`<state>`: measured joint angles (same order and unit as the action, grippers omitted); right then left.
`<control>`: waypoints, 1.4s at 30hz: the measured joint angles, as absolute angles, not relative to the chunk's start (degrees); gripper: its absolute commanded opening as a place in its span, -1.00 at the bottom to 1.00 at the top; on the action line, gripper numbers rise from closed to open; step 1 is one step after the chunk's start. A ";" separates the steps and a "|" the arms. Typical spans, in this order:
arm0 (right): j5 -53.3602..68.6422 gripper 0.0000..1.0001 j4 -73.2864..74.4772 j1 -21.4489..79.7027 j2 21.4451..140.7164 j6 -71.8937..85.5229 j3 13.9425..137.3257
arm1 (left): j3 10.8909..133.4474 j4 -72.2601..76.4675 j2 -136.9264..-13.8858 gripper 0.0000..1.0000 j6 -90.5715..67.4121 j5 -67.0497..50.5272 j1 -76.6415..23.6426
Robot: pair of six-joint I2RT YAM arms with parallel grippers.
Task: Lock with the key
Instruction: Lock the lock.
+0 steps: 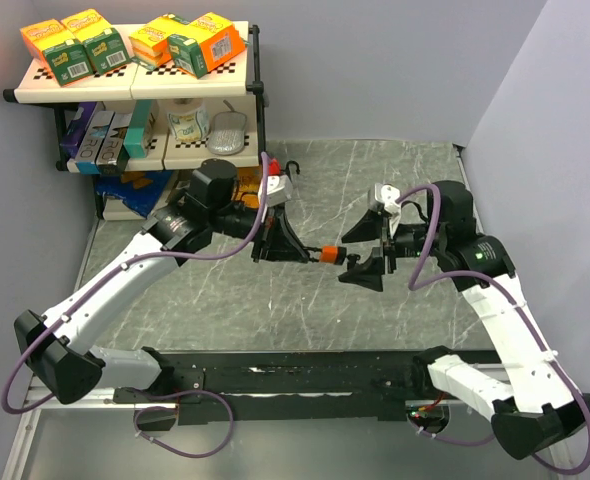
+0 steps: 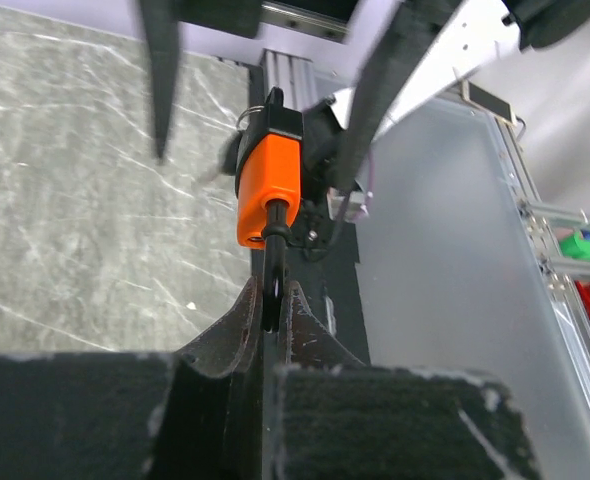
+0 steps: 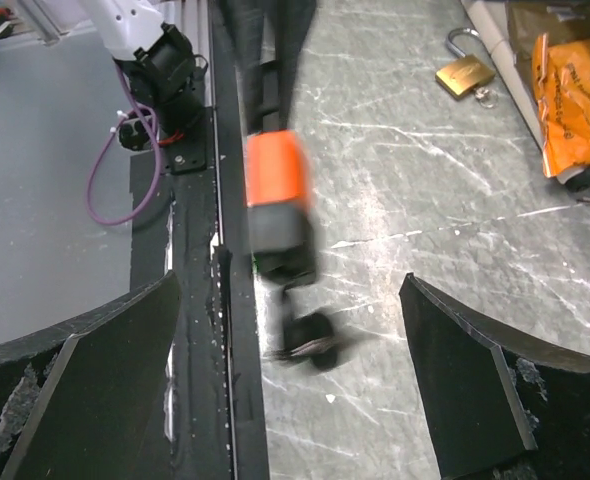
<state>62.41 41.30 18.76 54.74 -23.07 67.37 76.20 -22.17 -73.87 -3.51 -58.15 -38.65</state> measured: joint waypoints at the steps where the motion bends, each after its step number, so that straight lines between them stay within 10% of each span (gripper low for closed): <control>1: 62.43 0.90 41.30 18.76 55.07 -23.16 67.46 | 76.20 -22.55 -73.87 -0.98 -3.14 -58.17 -39.05; 7: 64.01 0.29 41.34 18.81 55.68 -23.88 68.77 | 76.20 -22.96 -73.67 -0.98 -2.79 -57.89 -40.29; 18: 64.66 -0.03 41.85 21.52 57.95 -25.41 69.21 | 76.07 -20.29 -73.60 -0.98 -5.85 -57.06 -41.41; 24: 65.06 -0.97 43.11 22.70 59.02 -26.52 69.60 | 75.77 -19.59 -73.49 -0.98 -6.52 -55.59 -41.45; 42: 68.66 -1.00 46.09 23.44 61.01 -21.93 71.18 | 74.56 -19.22 -71.53 -0.98 -3.81 -50.65 -45.15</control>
